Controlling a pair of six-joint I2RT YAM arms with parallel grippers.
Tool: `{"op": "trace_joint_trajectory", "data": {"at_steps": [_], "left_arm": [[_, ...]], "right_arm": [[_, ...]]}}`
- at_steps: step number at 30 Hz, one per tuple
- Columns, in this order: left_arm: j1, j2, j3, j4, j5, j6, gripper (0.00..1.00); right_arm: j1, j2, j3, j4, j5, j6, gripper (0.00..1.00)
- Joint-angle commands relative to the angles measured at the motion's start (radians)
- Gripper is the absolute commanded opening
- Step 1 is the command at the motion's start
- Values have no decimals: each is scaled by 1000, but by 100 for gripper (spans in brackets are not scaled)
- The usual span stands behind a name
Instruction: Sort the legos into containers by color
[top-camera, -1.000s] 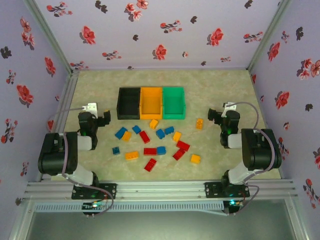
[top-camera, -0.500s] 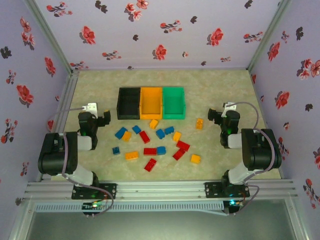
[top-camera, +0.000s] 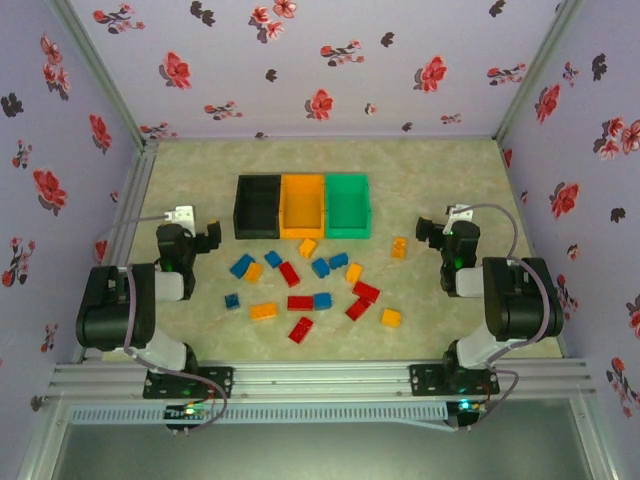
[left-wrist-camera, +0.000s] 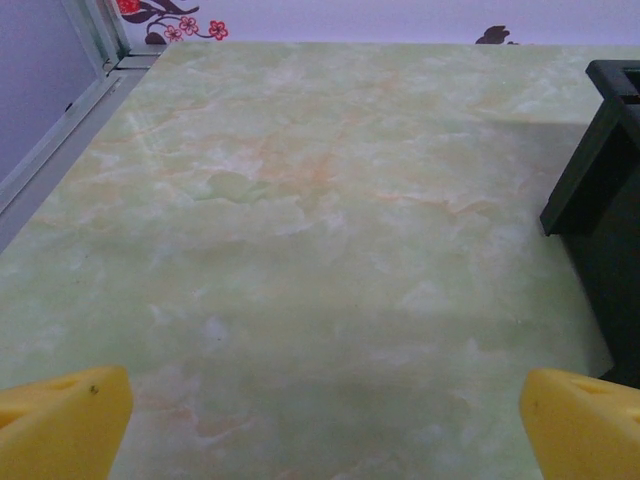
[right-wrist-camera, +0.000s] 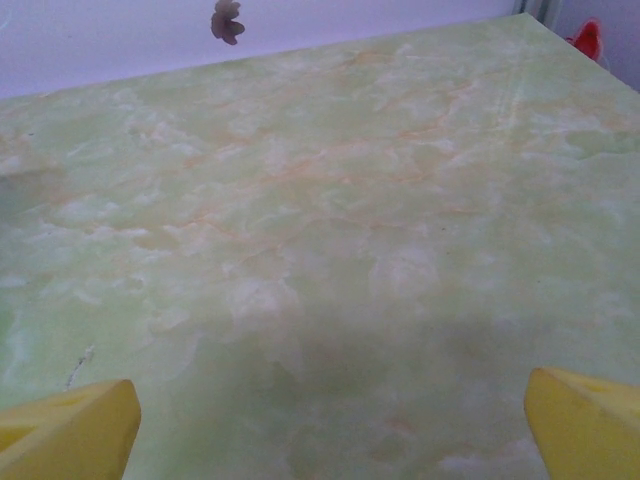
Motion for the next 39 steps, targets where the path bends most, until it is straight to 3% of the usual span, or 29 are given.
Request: {"op": "trace_joint_trajectory", "data": {"at_steps": [1, 3, 10, 15, 25, 33, 39], "left_arm": [[-4, -62, 32, -65, -61, -6, 100], [-5, -161, 49, -179, -66, -6, 100], [-15, -635, 116, -669, -258, -247, 100], [-55, -791, 285, -938, -260, -356, 100], [-272, -746, 556, -1304, -269, -429, 100], [-375, -651, 658, -1552, -270, -498, 100], [-398, -559, 652, -1702, -260, -567, 100]], "right_arm": [[-4, -81, 36, -101, 53, 17, 99], [-4, -179, 92, -295, 61, 13, 99], [14, -476, 228, -722, 105, 81, 99], [133, -652, 293, -898, 242, 150, 99], [367, -713, 441, -1308, 162, 238, 99], [471, -629, 525, -1431, 170, 328, 96], [526, -506, 577, -1459, 204, 369, 90]]}}
